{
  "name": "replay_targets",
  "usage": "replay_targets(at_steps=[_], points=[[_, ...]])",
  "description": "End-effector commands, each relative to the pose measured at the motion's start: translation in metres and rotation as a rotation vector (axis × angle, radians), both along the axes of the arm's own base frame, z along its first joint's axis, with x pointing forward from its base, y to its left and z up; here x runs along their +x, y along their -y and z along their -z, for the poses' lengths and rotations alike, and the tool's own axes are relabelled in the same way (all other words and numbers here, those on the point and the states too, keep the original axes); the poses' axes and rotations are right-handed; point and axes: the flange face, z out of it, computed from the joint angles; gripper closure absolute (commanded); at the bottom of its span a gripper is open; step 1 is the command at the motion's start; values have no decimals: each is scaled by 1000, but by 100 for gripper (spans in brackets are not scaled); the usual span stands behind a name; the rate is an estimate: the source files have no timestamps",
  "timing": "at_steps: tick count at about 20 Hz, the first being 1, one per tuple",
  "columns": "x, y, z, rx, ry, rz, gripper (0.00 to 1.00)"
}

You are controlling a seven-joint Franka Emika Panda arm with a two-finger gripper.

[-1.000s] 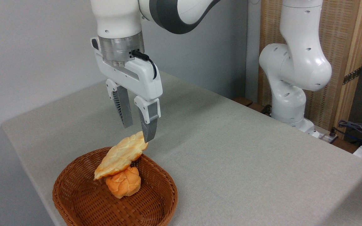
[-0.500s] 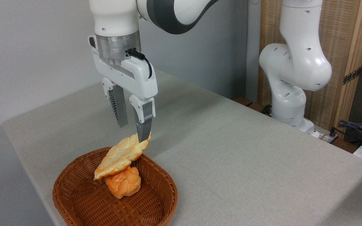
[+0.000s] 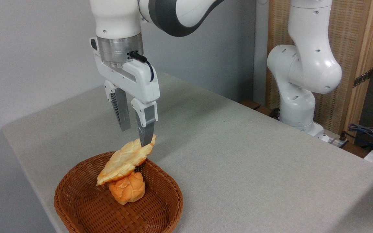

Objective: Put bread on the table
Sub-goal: 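Lower the open gripper onto the edge of the flat golden bread, then close the gripper on the flat golden bread's edge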

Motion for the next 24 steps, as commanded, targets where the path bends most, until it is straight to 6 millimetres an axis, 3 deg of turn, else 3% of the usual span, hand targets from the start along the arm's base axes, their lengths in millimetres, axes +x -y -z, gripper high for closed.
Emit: replay_targets(at_steps=[1, 5, 11, 24], points=[[8, 5, 2, -10, 38, -1, 0], [13, 10, 11, -11, 66, 4, 0], [22, 17, 51, -5, 77, 13, 0], [18, 19, 62, 41, 61, 43, 4]])
